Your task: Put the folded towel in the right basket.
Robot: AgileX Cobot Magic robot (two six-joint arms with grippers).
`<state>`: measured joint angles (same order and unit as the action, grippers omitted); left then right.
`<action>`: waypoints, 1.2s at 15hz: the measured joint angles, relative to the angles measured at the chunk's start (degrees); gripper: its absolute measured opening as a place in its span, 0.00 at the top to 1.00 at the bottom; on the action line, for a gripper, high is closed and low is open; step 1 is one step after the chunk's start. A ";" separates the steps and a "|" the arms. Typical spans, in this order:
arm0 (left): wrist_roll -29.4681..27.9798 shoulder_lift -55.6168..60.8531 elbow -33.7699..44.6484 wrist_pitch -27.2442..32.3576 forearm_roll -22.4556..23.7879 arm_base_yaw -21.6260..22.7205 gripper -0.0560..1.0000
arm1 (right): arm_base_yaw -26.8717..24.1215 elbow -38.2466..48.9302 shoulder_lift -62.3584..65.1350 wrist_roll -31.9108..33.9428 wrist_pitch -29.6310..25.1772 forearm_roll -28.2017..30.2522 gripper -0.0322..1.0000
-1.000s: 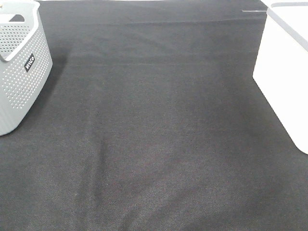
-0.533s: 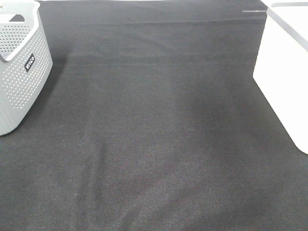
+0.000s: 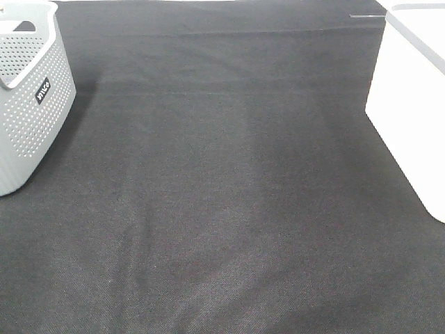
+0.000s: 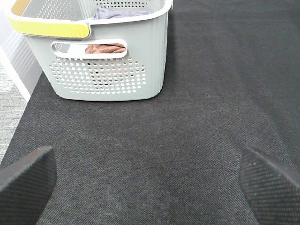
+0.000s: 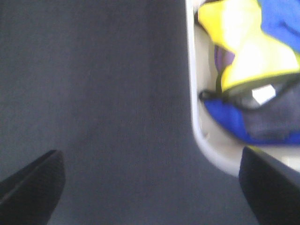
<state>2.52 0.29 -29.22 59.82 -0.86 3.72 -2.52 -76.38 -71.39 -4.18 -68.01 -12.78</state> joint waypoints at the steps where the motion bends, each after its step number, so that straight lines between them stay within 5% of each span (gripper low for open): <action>1: 0.00 0.00 0.00 0.00 0.00 0.00 0.01 | 0.00 6.47 8.31 -0.29 1.95 0.06 0.03; 3: 0.00 0.00 0.00 0.00 0.00 0.00 0.01 | 0.00 20.05 27.22 -0.34 4.64 0.17 0.03; 7: 0.00 0.00 0.00 0.00 0.00 0.00 0.01 | 0.00 29.56 53.92 -0.34 1.49 1.43 0.03; 18: 0.00 0.00 0.00 0.00 0.00 0.00 0.01 | 0.00 44.58 71.62 -0.34 -2.12 8.02 0.03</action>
<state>2.52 0.29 -29.22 59.82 -0.86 3.72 -2.52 -31.80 0.23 -4.53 -70.13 -4.76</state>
